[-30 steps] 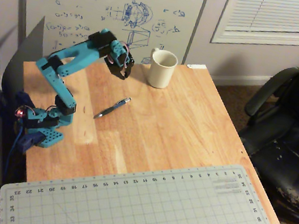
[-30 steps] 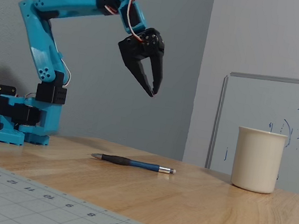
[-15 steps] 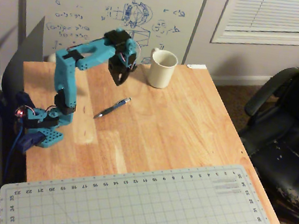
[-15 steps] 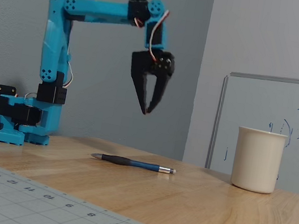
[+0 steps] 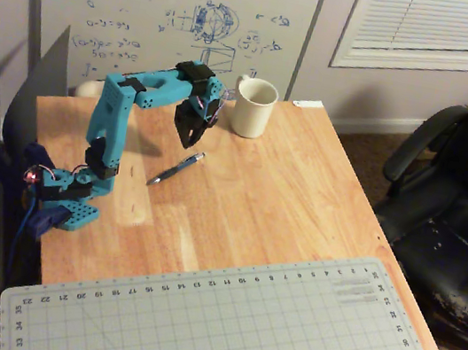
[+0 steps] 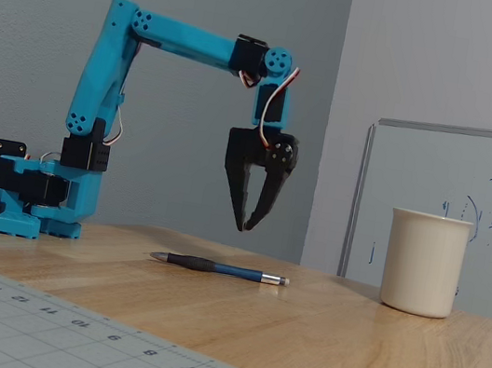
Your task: Touch the pen.
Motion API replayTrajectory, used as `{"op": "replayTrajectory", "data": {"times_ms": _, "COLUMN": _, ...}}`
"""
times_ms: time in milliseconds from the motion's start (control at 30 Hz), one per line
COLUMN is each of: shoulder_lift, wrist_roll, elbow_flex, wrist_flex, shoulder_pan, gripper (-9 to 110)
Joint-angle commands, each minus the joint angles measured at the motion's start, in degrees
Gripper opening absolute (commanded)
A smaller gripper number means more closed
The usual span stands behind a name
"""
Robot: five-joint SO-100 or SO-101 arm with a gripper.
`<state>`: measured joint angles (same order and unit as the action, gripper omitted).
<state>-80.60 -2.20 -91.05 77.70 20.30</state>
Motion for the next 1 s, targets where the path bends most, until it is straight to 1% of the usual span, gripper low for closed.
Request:
{"op": "replayTrajectory", "data": {"times_ms": 0, "shoulder_lift": -0.5, "wrist_roll": 0.4, "elbow_flex": 4.3, "wrist_flex": -0.5, "shoulder_pan": -0.3, "gripper": 1}}
{"op": "replayTrajectory", "data": {"times_ms": 300, "shoulder_lift": 0.5, "wrist_roll": 0.4, "elbow_flex": 4.9, "wrist_flex": -1.5, "shoulder_pan": -1.1, "gripper": 1}}
{"op": "replayTrajectory", "data": {"times_ms": 467, "shoulder_lift": 3.6, "wrist_roll": 0.4, "elbow_flex": 4.1, "wrist_flex": -9.2, "shoulder_pan": -2.9, "gripper": 1}}
{"op": "replayTrajectory", "data": {"times_ms": 600, "shoulder_lift": 5.0, "wrist_roll": 0.4, "elbow_flex": 4.0, "wrist_flex": -11.9, "shoulder_pan": -3.1, "gripper": 1}}
{"op": "replayTrajectory", "data": {"times_ms": 967, "shoulder_lift": 6.9, "wrist_roll": 0.2, "elbow_flex": 4.0, "wrist_flex": -11.5, "shoulder_pan": -3.2, "gripper": 1}}
